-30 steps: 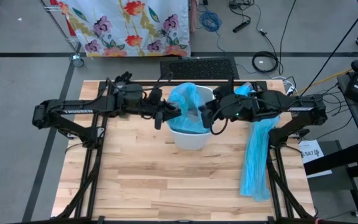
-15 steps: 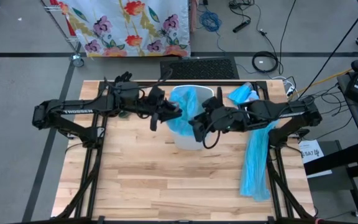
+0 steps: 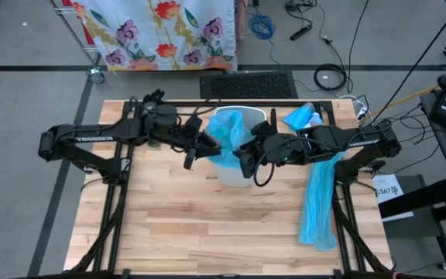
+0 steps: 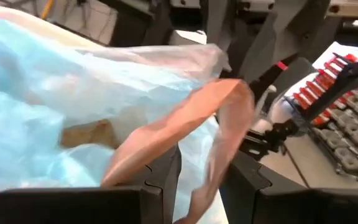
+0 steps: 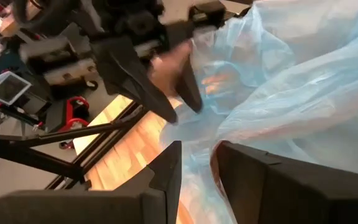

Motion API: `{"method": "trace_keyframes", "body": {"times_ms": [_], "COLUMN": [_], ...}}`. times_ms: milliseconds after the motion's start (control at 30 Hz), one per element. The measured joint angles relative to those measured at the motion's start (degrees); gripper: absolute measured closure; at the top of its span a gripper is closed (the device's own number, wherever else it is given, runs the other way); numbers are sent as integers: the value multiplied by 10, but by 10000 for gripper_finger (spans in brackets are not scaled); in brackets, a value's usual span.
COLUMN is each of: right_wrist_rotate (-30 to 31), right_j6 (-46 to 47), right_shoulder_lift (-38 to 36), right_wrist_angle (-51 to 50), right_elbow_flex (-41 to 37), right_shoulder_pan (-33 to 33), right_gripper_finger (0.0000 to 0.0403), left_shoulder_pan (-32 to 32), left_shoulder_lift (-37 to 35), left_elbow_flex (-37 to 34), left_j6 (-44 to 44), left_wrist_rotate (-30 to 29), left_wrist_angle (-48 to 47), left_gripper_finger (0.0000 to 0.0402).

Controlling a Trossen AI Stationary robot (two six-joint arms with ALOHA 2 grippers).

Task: Place trash/remove bag and relplace
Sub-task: Close the trash bag

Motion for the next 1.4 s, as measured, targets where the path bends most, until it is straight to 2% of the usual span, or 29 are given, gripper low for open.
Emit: {"method": "trace_keyframes", "body": {"times_ms": [333,600,867,967,1133,1400], "right_wrist_rotate": [0,0,0,0,0,0], "right_j6": [-15,-8,-7,-6,-15,-59], "right_shoulder_lift": [0,0,0,0,0,0], "right_wrist_angle": [-9,-11,-10,-9,10,100], "right_elbow_flex": [0,0,0,0,0,0], "right_shoulder_pan": [0,0,0,-2,-7,-7], "right_gripper_finger": [310,310,310,310,310,310], "left_shoulder_pan": [3,2,2,1,-14,-26], "left_shoulder_lift": [-71,-142,-204,-215,-213,-102], "left_elbow_flex": [0,0,0,0,0,0], "left_j6": [20,35,30,30,73,94], "left_wrist_rotate": [-32,-116,-179,-179,-159,-112], "left_wrist_angle": [-54,-195,-274,-243,-111,-17], "left_gripper_finger": [301,301,301,301,301,301]}}
